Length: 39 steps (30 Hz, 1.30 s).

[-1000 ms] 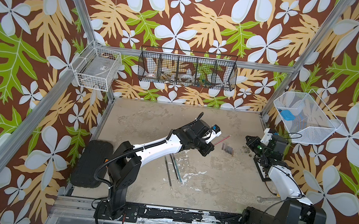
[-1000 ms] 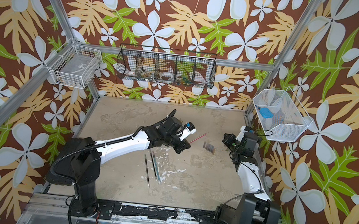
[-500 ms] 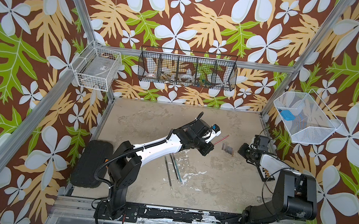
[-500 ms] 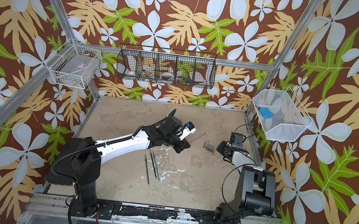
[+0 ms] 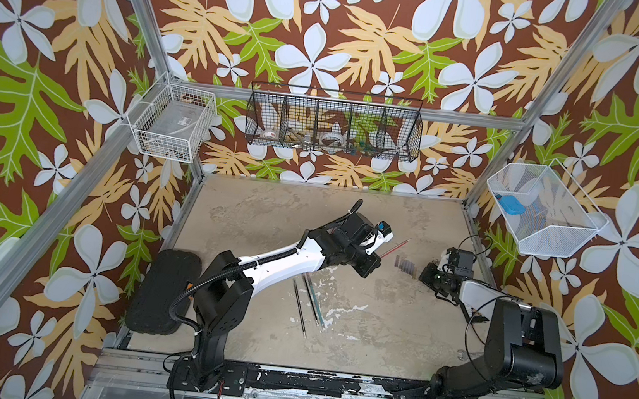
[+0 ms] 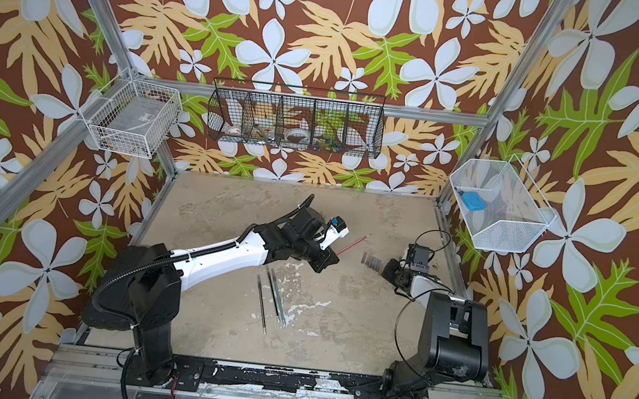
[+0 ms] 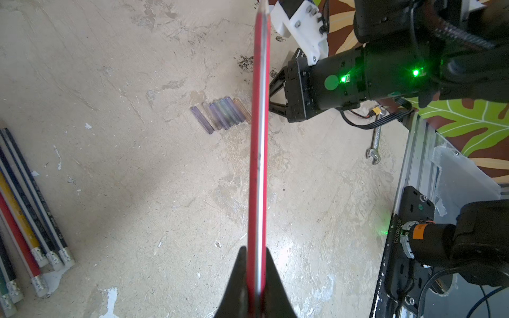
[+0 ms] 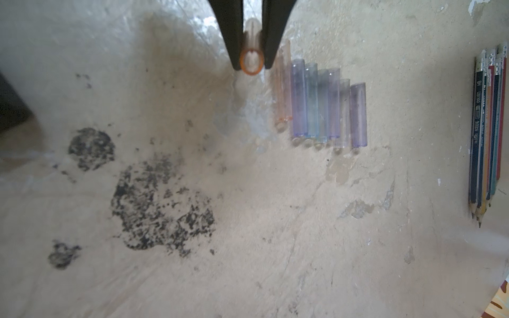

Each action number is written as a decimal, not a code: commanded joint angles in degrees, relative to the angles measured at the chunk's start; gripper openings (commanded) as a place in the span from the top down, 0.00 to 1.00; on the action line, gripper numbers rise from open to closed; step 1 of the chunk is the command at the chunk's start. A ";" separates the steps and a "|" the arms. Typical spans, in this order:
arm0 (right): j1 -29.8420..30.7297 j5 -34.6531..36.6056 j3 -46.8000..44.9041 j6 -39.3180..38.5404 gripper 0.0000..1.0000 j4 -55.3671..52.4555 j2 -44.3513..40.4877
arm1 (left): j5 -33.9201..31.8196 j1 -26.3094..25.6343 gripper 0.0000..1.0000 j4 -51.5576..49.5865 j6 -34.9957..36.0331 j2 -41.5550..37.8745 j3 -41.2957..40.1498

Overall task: Remove the protective cover of the pencils
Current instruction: Place the protective sleeve at the center of the board.

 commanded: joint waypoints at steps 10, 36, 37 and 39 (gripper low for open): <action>0.01 -2.50 0.44 -0.18 0.94 2.12 1.07 | 0.10 -0.12 1.00 -0.41 -0.18 0.87 0.70; 0.01 -4.72 0.85 -0.09 0.78 2.49 1.69 | -0.47 -0.12 1.00 -0.55 -0.69 1.87 0.90; -0.02 -4.78 0.80 -0.09 0.78 2.49 1.79 | -0.52 -0.09 1.00 -0.54 -0.63 1.95 0.94; 0.02 -5.03 0.83 -0.04 0.77 2.55 1.79 | -1.18 -0.04 1.00 -0.72 -0.59 2.05 1.08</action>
